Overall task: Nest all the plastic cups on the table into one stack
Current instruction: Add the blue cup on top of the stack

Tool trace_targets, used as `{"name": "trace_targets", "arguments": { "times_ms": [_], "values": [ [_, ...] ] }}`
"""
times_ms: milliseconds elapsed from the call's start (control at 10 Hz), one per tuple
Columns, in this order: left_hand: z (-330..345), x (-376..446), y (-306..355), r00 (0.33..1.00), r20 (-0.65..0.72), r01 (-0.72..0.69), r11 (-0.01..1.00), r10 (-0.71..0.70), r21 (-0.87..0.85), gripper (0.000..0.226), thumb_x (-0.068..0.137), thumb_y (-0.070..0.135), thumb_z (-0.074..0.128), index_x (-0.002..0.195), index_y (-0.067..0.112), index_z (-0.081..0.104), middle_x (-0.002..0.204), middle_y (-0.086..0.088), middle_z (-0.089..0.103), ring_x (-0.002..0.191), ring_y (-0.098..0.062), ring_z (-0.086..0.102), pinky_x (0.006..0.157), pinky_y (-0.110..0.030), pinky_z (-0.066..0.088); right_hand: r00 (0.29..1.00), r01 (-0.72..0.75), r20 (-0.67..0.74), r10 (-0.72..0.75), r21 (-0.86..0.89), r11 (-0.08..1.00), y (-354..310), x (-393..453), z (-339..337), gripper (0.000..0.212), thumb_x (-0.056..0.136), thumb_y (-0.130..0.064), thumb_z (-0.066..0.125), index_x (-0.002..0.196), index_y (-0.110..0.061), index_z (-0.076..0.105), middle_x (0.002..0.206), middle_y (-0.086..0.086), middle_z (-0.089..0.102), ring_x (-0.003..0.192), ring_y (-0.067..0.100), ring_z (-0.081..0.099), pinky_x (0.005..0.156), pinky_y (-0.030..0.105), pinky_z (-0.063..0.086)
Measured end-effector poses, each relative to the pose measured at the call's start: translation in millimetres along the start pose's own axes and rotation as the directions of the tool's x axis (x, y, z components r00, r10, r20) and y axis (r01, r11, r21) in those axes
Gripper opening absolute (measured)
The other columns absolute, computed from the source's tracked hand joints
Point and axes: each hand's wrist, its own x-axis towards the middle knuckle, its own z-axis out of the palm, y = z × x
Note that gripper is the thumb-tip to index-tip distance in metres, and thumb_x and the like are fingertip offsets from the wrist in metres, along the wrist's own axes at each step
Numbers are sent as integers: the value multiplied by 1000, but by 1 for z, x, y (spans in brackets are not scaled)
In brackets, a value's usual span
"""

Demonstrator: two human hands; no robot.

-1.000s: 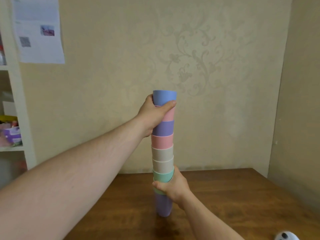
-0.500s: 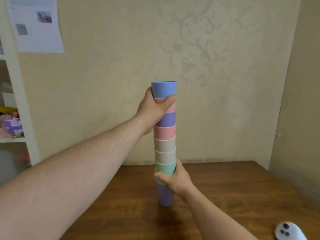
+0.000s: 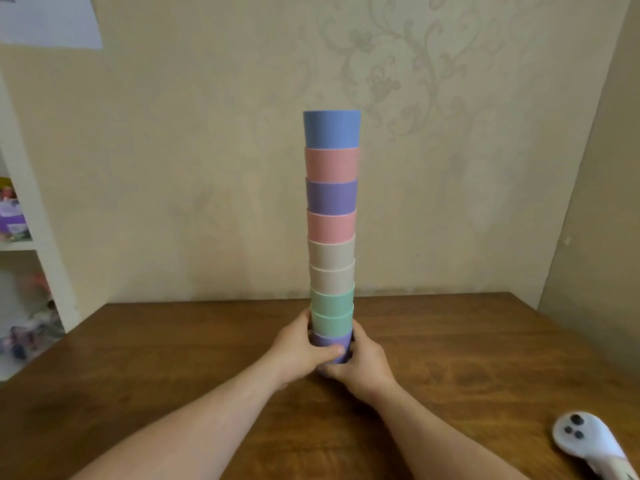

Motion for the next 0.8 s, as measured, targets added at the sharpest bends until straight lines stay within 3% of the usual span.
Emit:
{"name": "trace_targets", "arguments": {
  "times_ms": [100,400,500,600,700,800],
  "values": [
    [8,18,-11,999,-29,33,999,-33,-1,91,72,27,99,149,40,51,134,16,69,125,-11,67,110,-39,57,1000,-18,-17,17,-47,999,0,19,1,81,69,-32,95,140,-35,57,122,-14,74,110,6,70,100,34,59],
    [18,81,-29,992,-93,82,995,-87,-56,87,72,29,99,149,31,58,137,9,72,124,-13,68,108,-42,58,996,-66,-64,64,-41,997,7,78,10,68,81,-28,89,141,-29,57,118,-10,71,108,14,68,96,30,54],
    [16,85,-28,993,-85,83,995,-87,-51,89,76,31,97,154,31,54,141,9,70,127,-14,67,111,-43,57,997,-56,-58,52,-77,995,9,85,9,72,83,-32,87,147,-32,52,127,-6,73,111,15,68,96,31,54],
    [13,75,-28,995,-65,71,996,-75,-61,107,72,52,91,165,35,40,150,11,67,133,-12,65,114,-43,55,999,-45,-29,39,-214,976,13,80,9,66,84,-52,79,141,-37,51,126,-7,72,116,19,67,99,41,58],
    [5,59,-39,992,-48,115,993,-115,-8,129,73,72,80,175,28,14,159,8,58,144,-14,57,121,-40,47,998,-58,-3,62,-401,914,18,67,1,81,89,-66,69,156,-28,46,149,0,62,141,27,52,117,44,46],
    [-9,25,-53,988,-60,156,958,-145,239,99,93,70,66,172,24,30,161,5,57,147,-16,53,122,-33,41,996,-37,45,78,-584,811,20,39,-5,80,97,-67,58,161,-24,43,170,1,42,158,26,34,129,44,30]
  ]
}}
